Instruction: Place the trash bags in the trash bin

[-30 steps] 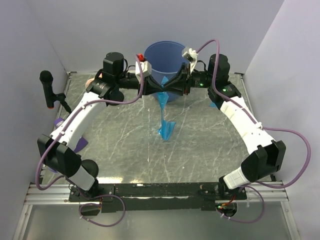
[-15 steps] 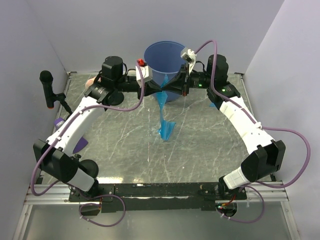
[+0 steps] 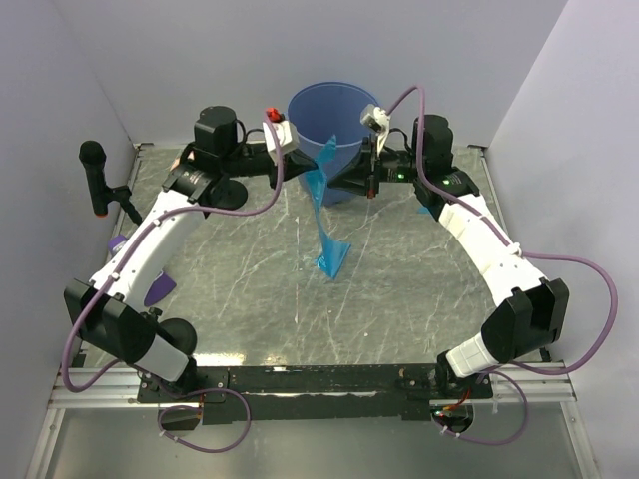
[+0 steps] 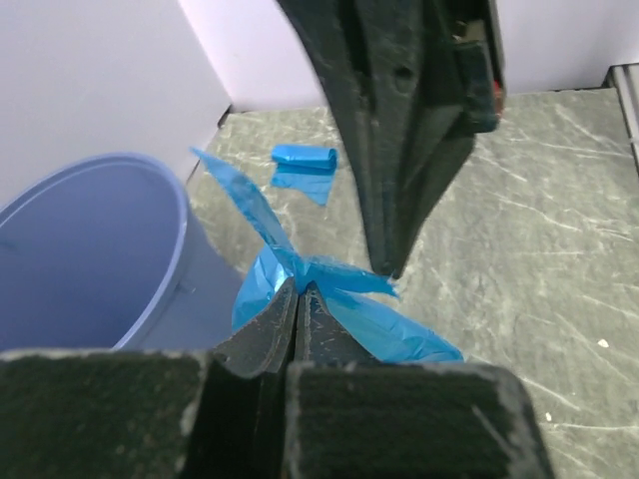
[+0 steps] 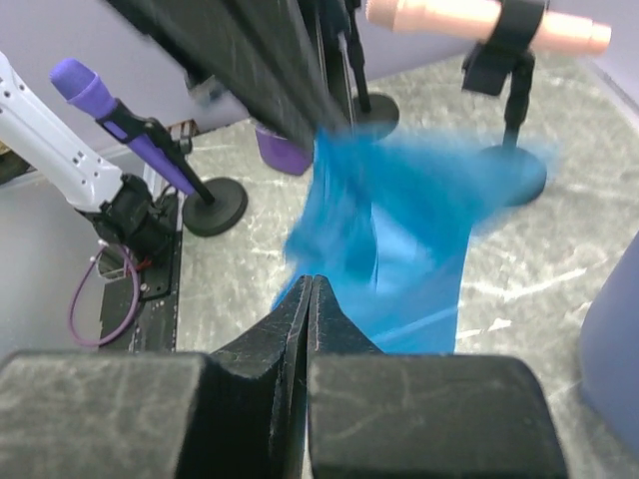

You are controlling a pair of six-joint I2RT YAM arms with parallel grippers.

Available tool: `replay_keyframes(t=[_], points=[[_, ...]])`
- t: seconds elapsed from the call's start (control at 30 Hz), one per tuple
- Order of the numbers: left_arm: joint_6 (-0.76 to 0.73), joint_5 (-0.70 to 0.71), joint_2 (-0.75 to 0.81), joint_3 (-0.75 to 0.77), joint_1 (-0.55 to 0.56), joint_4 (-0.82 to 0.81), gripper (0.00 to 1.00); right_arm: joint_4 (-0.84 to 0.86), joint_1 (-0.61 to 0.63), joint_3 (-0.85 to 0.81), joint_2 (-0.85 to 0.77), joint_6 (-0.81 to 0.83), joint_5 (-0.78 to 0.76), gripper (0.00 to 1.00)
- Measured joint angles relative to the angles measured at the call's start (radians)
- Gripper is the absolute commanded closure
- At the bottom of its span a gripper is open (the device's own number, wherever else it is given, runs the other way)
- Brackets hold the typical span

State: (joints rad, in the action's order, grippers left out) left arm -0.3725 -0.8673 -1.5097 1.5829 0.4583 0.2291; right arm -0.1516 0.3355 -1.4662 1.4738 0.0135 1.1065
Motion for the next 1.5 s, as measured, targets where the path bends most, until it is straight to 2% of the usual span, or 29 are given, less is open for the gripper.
replay_keyframes(t=[0.2,0.27,0.33,0.63,0.9,1.0,1.03,1.17,1.3,1.37,1.43,1.5], points=[[-0.027,-0.038,0.0,0.003,-0.011,0.036,0.99,-0.001,-0.009,0.033,0.0,-0.013,0.0,0.99],[-0.052,-0.045,0.0,0.005,0.0,0.059,0.99,0.026,-0.009,0.032,0.0,-0.041,0.0,0.83],[-0.077,-0.051,0.0,0.005,0.011,0.075,0.99,0.052,-0.009,0.029,0.0,-0.079,0.0,0.75],[-0.167,-0.043,0.0,0.005,0.042,0.096,0.99,0.195,-0.008,0.003,0.004,-0.23,0.038,0.71],[-0.193,-0.024,0.003,0.005,0.055,0.098,0.99,0.213,0.003,0.002,0.008,-0.254,0.045,0.74],[-0.193,-0.017,0.006,0.001,0.056,0.099,0.99,0.186,0.008,0.0,0.008,-0.219,0.037,0.96],[-0.192,-0.015,0.007,-0.002,0.056,0.098,0.99,0.177,0.009,0.0,0.008,-0.205,0.036,1.0],[-0.188,-0.004,0.017,-0.024,0.056,0.084,0.98,0.143,0.014,0.0,0.008,-0.183,0.034,1.0],[-0.161,0.035,0.045,-0.065,0.058,0.039,0.88,0.127,0.013,0.001,0.008,-0.175,0.022,1.0],[-0.156,0.056,0.064,-0.085,0.058,0.019,0.89,0.122,0.008,0.002,0.008,-0.177,0.012,1.0],[-0.157,0.064,0.077,-0.091,0.058,0.012,0.99,0.121,0.005,0.003,0.008,-0.183,0.008,1.0],[-0.157,0.064,0.084,-0.09,0.058,0.003,0.99,0.128,0.002,0.002,0.008,-0.193,0.008,1.0]])
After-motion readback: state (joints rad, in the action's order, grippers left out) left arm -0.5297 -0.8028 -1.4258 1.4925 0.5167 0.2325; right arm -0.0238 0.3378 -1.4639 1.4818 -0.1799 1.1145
